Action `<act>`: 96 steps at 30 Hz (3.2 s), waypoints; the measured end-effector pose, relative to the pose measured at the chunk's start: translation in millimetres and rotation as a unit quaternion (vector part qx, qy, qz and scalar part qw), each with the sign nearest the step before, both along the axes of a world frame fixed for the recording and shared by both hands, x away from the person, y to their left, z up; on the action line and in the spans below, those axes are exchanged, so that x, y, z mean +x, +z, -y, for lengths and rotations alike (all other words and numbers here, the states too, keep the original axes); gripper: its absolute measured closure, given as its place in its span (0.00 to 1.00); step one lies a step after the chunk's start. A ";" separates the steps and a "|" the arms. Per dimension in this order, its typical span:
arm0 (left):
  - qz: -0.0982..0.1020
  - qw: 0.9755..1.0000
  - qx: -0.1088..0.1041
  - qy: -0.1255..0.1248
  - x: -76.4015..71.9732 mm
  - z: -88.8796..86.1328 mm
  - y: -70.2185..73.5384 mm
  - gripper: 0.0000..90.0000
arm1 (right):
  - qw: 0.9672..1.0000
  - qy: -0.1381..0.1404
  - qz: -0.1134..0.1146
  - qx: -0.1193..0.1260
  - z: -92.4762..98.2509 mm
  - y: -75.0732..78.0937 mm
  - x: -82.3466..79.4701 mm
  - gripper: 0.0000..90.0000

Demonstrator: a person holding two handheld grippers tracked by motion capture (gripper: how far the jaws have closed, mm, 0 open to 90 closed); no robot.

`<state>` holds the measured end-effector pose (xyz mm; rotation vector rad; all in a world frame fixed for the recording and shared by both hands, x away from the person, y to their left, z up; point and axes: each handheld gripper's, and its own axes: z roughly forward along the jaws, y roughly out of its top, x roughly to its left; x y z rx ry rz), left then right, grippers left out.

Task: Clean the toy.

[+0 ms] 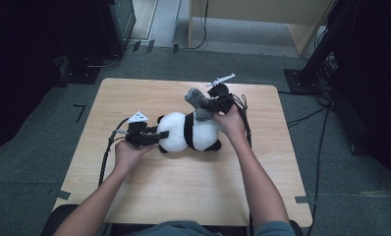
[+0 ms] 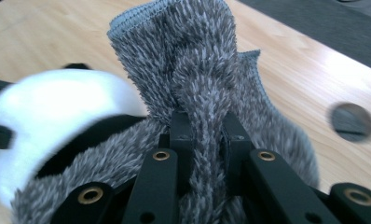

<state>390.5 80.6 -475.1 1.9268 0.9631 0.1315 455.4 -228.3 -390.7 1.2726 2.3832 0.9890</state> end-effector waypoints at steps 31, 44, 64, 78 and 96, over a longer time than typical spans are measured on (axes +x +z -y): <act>0.003 1.000 -0.014 -0.006 2.6 -3.3 -1.7 0.56 | 0.994 -0.031 0.051 0.091 32.1 26.1 -24.3 0.89; 0.006 1.000 -0.014 -0.003 0.9 -2.7 -1.0 0.57 | 0.995 0.068 0.045 0.065 -59.3 42.1 -40.3 0.89; 0.007 1.000 0.010 0.007 -1.6 3.1 -0.6 0.60 | 0.994 0.112 -0.003 0.008 -122.0 -17.2 -42.2 0.89; 0.010 1.000 0.013 0.006 -1.6 4.1 0.3 0.61 | 0.998 0.052 0.018 0.010 -53.8 -4.0 -49.1 0.89; 0.011 1.000 0.005 0.002 -1.0 3.1 0.0 0.61 | 0.999 -0.007 0.041 0.020 10.3 7.8 -55.8 0.89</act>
